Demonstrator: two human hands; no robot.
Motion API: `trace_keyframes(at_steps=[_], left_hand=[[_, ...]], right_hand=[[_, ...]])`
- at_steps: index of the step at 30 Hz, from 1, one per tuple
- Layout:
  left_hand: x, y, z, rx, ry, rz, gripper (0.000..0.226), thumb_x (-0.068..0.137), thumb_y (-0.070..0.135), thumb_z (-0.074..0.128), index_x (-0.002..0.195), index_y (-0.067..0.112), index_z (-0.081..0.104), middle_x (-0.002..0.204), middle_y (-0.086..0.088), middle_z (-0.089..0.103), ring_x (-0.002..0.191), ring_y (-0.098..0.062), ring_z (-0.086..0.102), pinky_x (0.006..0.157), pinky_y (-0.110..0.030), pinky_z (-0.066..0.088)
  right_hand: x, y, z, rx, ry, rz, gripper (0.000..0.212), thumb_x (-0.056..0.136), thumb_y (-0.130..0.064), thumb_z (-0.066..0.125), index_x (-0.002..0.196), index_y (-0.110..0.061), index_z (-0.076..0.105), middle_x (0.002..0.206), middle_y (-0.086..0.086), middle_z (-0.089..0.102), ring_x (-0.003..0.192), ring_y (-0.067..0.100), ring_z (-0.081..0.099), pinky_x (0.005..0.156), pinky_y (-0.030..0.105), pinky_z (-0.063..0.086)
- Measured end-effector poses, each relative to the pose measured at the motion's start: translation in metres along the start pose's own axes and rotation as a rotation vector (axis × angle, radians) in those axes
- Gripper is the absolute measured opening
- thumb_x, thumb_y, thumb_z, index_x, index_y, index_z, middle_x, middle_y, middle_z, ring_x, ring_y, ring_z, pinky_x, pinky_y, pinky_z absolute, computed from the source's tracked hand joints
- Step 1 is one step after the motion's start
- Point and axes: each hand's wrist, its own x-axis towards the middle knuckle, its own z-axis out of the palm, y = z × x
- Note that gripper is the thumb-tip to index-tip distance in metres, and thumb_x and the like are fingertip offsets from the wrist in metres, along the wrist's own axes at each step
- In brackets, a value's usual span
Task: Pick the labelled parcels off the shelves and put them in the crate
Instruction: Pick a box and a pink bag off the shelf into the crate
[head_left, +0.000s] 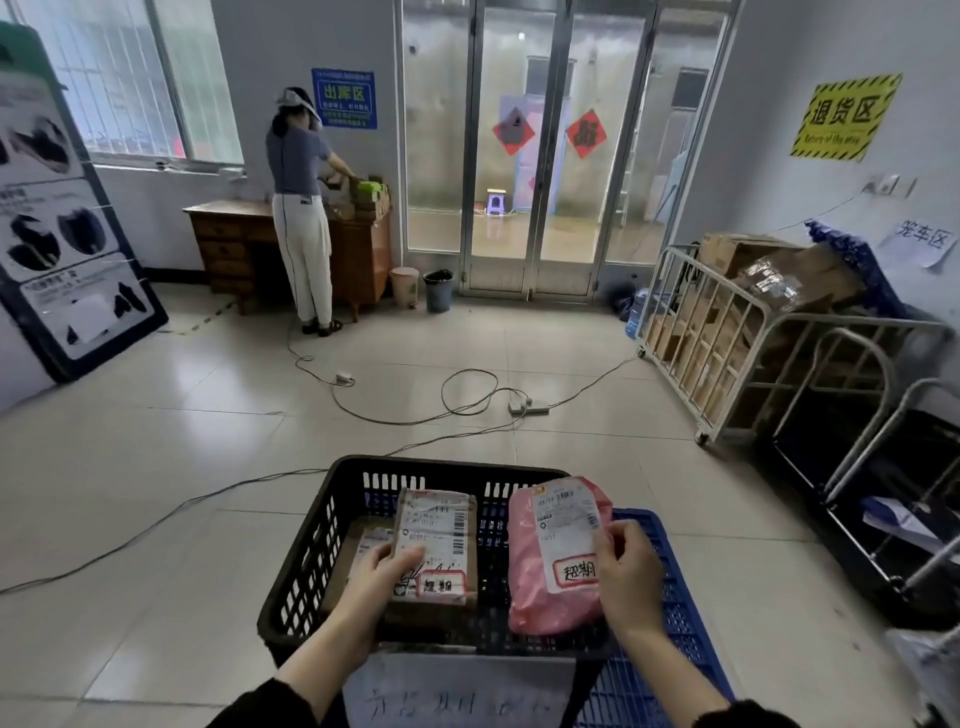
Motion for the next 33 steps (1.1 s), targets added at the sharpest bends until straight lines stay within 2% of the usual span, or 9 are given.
trace_keyframes(at_steps=[2,5,8,12,15,20,28,31,33], left_hand=[[0.021,-0.001,-0.001,0.018,-0.01,-0.014,0.058,0.079,0.027,0.071,0.127,0.006,0.046,0.109,-0.019,0.068,0.098,-0.035,0.067,0.093,-0.051,0.051],[0.052,-0.005,-0.004,0.095,0.003,-0.042,0.099,0.049,0.053,0.083,0.13,0.011,0.044,0.115,-0.015,0.067,0.102,-0.033,0.066,0.095,-0.051,0.049],[0.09,-0.018,-0.007,0.161,-0.022,-0.069,0.127,0.032,0.07,0.081,0.138,0.016,0.037,0.125,-0.013,0.06,0.109,-0.03,0.062,0.099,-0.05,0.047],[0.116,-0.024,0.005,0.196,-0.032,-0.126,0.102,0.067,0.053,0.075,0.145,0.012,0.026,0.14,-0.015,0.046,0.117,-0.027,0.052,0.096,-0.037,0.043],[0.138,-0.037,0.009,0.247,-0.022,-0.17,0.124,0.043,0.068,0.079,0.142,0.011,0.03,0.132,-0.011,0.053,0.115,-0.024,0.056,0.104,-0.043,0.042],[0.181,-0.07,0.009,0.309,-0.025,-0.256,0.12,0.029,0.079,0.075,0.126,0.016,0.041,0.123,-0.006,0.061,0.111,-0.022,0.061,0.103,-0.044,0.045],[0.223,-0.109,0.053,0.29,-0.061,-0.349,0.091,0.07,0.051,0.072,0.14,0.01,0.031,0.127,-0.011,0.058,0.112,-0.024,0.06,0.104,-0.042,0.044],[0.244,-0.131,0.066,0.306,-0.043,-0.373,0.077,0.084,0.037,0.066,0.143,0.006,0.027,0.13,-0.013,0.055,0.116,-0.025,0.056,0.103,-0.037,0.044],[0.256,-0.146,0.072,0.321,-0.028,-0.386,0.07,0.087,0.032,0.064,0.141,0.005,0.028,0.118,-0.008,0.059,0.106,-0.022,0.059,0.088,-0.03,0.049]], right_hand=[[0.014,0.009,0.014,-0.028,-0.005,0.021,0.02,0.094,-0.015,0.05,0.074,-0.016,0.047,0.083,0.012,0.06,0.07,0.025,0.064,0.045,0.019,0.051],[0.034,0.024,0.035,-0.067,-0.006,0.05,0.021,0.094,-0.015,0.05,0.073,-0.015,0.047,0.082,0.011,0.059,0.07,0.024,0.064,0.043,0.018,0.049],[0.056,0.042,0.058,-0.114,-0.007,0.076,0.025,0.093,-0.013,0.05,0.07,-0.018,0.045,0.082,0.01,0.058,0.072,0.027,0.063,0.052,0.03,0.053],[0.073,0.065,0.08,-0.193,0.009,0.091,0.027,0.093,-0.013,0.05,0.069,-0.021,0.044,0.079,0.003,0.054,0.069,0.021,0.059,0.055,0.035,0.053],[0.082,0.084,0.097,-0.293,0.003,0.069,0.021,0.094,-0.012,0.049,0.073,-0.016,0.045,0.076,-0.002,0.05,0.068,0.017,0.055,0.052,0.025,0.044],[0.093,0.108,0.122,-0.399,-0.017,0.005,0.015,0.091,-0.01,0.055,0.077,-0.012,0.05,0.076,-0.002,0.049,0.068,0.017,0.052,0.056,0.028,0.049],[0.125,0.124,0.115,-0.411,0.016,-0.28,0.013,0.076,0.003,0.066,0.075,-0.006,0.055,0.074,-0.005,0.048,0.06,0.012,0.052,0.049,0.014,0.044],[0.133,0.132,0.11,-0.433,0.028,-0.394,0.01,0.081,-0.011,0.059,0.08,-0.014,0.049,0.073,-0.003,0.053,0.064,0.006,0.048,0.051,0.004,0.035],[0.133,0.142,0.111,-0.456,0.01,-0.426,0.004,0.084,-0.021,0.046,0.082,-0.019,0.043,0.073,-0.004,0.052,0.067,0.005,0.044,0.05,0.002,0.033]])
